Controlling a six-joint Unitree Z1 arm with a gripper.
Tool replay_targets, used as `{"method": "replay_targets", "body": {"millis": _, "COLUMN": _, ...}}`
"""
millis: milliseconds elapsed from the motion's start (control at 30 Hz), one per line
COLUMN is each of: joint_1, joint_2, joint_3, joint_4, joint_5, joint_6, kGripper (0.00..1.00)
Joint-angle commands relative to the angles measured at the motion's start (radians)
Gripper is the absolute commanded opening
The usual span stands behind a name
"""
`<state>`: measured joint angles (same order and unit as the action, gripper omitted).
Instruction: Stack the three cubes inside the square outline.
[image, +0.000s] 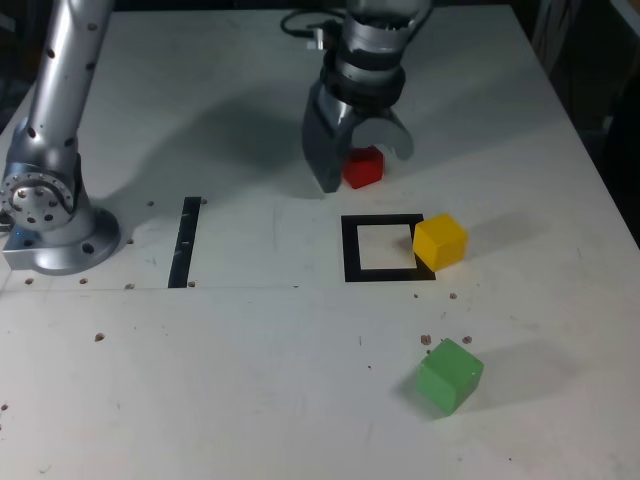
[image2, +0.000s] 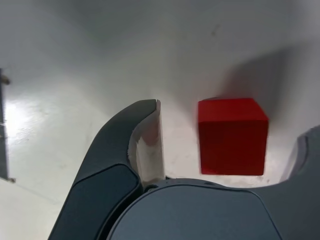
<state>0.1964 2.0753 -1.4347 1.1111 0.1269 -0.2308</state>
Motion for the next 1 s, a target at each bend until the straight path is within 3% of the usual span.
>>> {"method": "replay_targets", "body": {"millis": 0, "joint_1": 0.005, "joint_2": 0.014, "joint_3": -0.008, "joint_4": 0.0, "joint_5": -0.006, "joint_6": 0.005, "kGripper": 0.87}}
{"method": "replay_targets", "body": {"millis": 100, "joint_1": 0.01, "joint_2": 0.019, "joint_3": -0.012, "joint_4": 0.004, "joint_5": -0.005, "joint_6": 0.008, "kGripper": 0.79}}
{"method": "replay_targets", "body": {"millis": 300, "joint_1": 0.018, "joint_2": 0.018, "joint_3": -0.022, "joint_4": 0.003, "joint_5": 0.014, "joint_6": 0.008, "kGripper": 0.43}}
{"method": "replay_targets", "body": {"millis": 400, "joint_1": 0.018, "joint_2": 0.015, "joint_3": -0.024, "joint_4": 0.002, "joint_5": 0.019, "joint_6": 0.009, "kGripper": 0.32}}
{"method": "replay_targets", "body": {"millis": 800, "joint_1": 0.018, "joint_2": 0.028, "joint_3": -0.04, "joint_4": -0.005, "joint_5": 0.005, "joint_6": 0.037, "kGripper": 0.22}}
{"method": "replay_targets", "body": {"millis": 967, "joint_1": 0.005, "joint_2": 0.005, "joint_3": -0.073, "joint_4": 0.04, "joint_5": 0.009, "joint_6": 0.053, "kGripper": 0.19}}
